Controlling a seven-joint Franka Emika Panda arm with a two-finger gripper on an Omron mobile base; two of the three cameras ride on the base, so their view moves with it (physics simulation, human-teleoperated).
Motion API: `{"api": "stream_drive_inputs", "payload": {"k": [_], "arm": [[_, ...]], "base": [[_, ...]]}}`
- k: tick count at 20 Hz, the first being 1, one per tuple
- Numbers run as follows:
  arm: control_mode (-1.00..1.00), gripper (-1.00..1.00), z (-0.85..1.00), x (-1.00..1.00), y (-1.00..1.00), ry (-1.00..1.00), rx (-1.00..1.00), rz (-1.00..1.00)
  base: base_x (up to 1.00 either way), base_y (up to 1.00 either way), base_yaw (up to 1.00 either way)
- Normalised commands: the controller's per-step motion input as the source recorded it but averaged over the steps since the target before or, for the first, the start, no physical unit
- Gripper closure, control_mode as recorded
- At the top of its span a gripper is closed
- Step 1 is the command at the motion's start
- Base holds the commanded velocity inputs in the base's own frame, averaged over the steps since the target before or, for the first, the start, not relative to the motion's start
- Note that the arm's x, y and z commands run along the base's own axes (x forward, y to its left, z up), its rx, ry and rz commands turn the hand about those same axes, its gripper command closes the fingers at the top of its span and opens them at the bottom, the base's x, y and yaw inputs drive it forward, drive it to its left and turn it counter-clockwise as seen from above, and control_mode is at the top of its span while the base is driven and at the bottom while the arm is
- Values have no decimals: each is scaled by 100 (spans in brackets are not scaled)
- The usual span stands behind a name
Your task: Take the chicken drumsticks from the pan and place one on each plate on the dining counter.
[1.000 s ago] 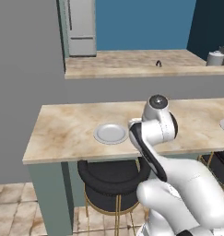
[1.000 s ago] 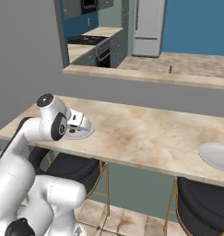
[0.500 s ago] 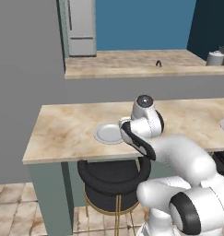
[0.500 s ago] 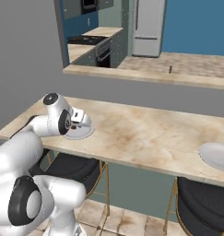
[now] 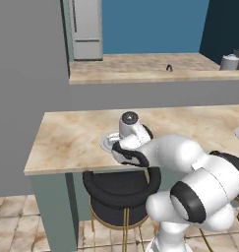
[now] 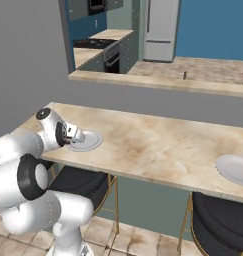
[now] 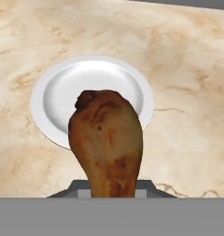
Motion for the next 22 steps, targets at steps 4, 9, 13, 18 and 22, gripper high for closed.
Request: {"api": "stream_drive_inputs", "payload": {"k": [4,9,13,18,22], "arm": [[-100,100,-48,44,29,0,0,0],[-100,100,-38,49,13,-1,1,0],[-100,100,-23,46,-14,-1,7,0],[-100,100,-9,37,-35,0,12,0],[-100,100,-8,28,-28,0,10,0]], "base": [[0,0,0],[0,0,0],[0,0,0],[0,0,0],[0,0,0]]}}
